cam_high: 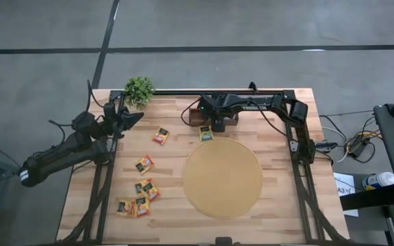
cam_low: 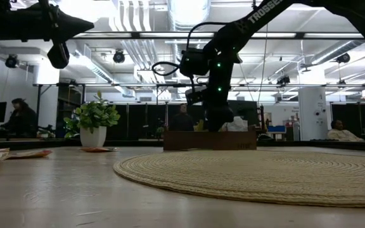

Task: Pick & Place Tea
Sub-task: Put the yellow tea bag into the middle section of the wooden organizer

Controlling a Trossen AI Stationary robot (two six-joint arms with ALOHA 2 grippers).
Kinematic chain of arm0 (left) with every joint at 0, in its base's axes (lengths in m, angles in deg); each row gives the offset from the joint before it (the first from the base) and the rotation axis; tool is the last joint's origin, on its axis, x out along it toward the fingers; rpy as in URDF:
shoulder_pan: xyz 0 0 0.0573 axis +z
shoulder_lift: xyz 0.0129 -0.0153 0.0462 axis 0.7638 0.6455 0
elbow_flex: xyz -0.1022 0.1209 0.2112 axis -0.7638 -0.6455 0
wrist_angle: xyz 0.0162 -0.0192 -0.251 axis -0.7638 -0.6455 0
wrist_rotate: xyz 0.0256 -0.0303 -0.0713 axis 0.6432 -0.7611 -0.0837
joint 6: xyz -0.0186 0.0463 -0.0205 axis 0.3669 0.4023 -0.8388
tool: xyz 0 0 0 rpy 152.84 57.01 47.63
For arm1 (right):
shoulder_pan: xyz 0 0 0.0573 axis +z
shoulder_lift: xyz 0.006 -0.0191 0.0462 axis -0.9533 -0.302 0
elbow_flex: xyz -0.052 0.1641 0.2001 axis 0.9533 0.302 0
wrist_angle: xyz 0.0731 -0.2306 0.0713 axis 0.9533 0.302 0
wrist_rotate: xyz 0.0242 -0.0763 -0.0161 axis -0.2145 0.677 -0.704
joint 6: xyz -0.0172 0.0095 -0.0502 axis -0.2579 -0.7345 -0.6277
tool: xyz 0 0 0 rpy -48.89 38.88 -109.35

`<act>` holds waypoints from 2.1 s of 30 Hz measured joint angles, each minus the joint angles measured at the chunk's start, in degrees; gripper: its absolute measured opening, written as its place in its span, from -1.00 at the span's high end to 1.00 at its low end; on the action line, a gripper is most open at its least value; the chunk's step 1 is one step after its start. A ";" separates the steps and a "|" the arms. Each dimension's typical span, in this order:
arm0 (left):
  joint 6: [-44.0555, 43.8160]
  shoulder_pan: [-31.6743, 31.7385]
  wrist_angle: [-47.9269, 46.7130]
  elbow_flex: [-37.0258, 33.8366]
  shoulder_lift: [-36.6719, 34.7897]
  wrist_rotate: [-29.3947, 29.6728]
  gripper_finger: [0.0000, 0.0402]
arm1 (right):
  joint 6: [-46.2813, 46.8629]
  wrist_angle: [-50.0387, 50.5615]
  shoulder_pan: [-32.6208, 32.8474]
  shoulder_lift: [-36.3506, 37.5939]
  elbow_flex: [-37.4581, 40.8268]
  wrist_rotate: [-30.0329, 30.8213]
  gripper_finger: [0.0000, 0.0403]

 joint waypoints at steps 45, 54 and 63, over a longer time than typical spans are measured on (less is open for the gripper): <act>-0.39 -0.01 0.26 0.00 -0.15 -0.52 1.00 | 3.70 1.19 1.87 2.64 -5.80 -4.02 -0.10; -0.15 -0.03 0.25 0.00 -0.15 -0.55 1.00 | 1.14 -3.79 -1.52 1.32 -4.54 -1.87 -0.10; -0.30 -0.03 0.27 0.00 -0.17 -0.48 1.00 | 7.58 -0.71 -3.10 3.23 -4.50 -1.41 -0.10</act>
